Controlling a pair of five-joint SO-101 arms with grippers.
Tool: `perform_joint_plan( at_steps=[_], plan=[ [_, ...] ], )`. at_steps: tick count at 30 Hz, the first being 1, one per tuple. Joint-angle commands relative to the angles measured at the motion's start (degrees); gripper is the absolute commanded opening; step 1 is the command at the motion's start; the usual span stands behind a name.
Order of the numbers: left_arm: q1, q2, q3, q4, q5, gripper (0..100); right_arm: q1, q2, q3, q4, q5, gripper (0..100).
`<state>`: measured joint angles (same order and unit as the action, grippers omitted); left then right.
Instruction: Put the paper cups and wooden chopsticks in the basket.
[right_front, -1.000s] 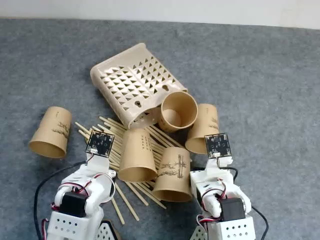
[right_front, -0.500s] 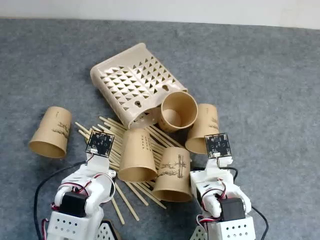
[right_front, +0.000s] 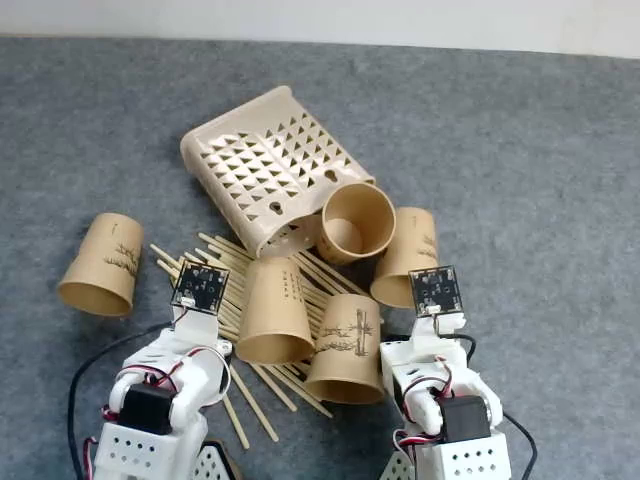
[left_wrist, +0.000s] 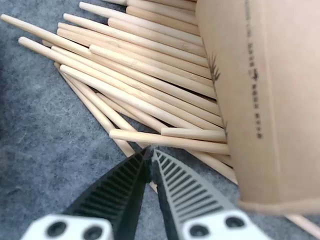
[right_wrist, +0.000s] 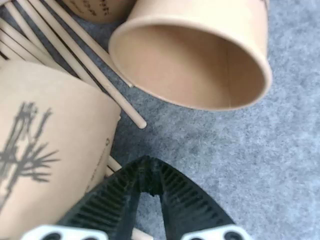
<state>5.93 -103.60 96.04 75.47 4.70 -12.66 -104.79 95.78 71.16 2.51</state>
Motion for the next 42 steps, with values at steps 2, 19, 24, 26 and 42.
perform_joint_plan(
  at_steps=[2, 19, 24, 26, 42],
  plan=[
    [0.66, -0.57, 1.1, 0.26, 0.35, 1, -0.04, -0.48, 8.22, 0.31, -0.62, 0.5],
    [0.66, -0.57, 1.1, 0.26, 0.35, 1, 7.52, -0.57, -14.29, -0.75, 9.23, 0.6],
    [0.66, -0.57, 1.1, 0.26, 0.35, 1, 7.25, -0.48, -23.34, -1.71, 15.82, 0.6],
    [0.66, -0.57, 1.1, 0.26, 0.35, 1, 7.16, -0.4, -27.3, -3.12, 15.82, 0.6],
    [0.66, -0.57, 1.1, 0.26, 0.35, 1, -8.48, 44.53, -58.95, -5.32, 15.82, 14.3]
  ],
)
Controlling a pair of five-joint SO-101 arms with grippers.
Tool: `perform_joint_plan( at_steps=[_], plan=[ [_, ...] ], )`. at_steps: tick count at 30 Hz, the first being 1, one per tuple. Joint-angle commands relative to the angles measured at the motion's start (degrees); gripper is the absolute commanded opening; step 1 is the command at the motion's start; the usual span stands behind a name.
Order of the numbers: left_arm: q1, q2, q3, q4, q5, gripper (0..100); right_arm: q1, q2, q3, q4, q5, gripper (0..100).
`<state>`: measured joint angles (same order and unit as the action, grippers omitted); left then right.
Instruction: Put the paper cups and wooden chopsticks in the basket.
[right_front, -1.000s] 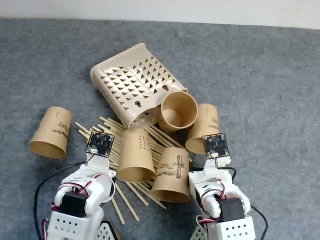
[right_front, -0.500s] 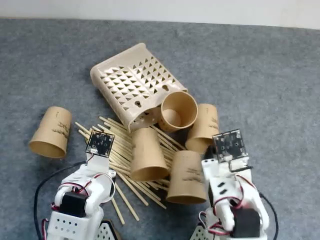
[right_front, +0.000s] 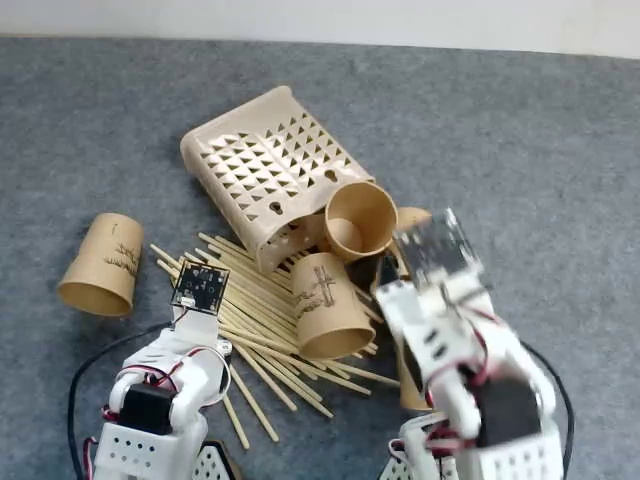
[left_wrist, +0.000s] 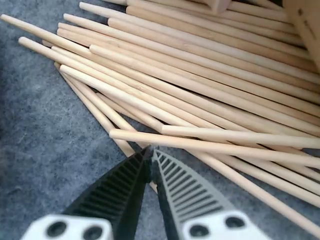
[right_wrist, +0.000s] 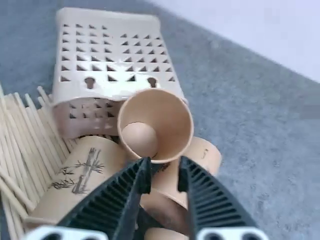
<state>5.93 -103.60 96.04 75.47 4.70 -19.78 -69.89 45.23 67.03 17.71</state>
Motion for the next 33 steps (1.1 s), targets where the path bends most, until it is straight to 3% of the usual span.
perform_joint_plan(
  at_steps=[1, 10, 17, 24, 33],
  plan=[
    [0.66, -0.57, 1.1, 0.26, 0.35, 1, -1.36, 12.88, -10.51, -1.19, 0.53, 15.4],
    [0.66, -0.57, 1.1, 0.26, 0.35, 1, -1.36, 36.7, -27.65, -1.19, 0.26, 16.4],
    [0.66, -0.57, 1.1, 0.26, 0.35, 1, -1.36, 51.91, -39.52, -3.56, -7.38, 16.3],
    [0.66, -0.57, 1.1, 0.26, 0.35, 1, -1.36, 64.57, -46.73, -9.01, -10.2, 16.3],
    [0.66, -0.57, 1.1, 0.26, 0.35, 1, -1.1, 76.09, -51.47, -8.4, -11.43, 16.3]
  ],
)
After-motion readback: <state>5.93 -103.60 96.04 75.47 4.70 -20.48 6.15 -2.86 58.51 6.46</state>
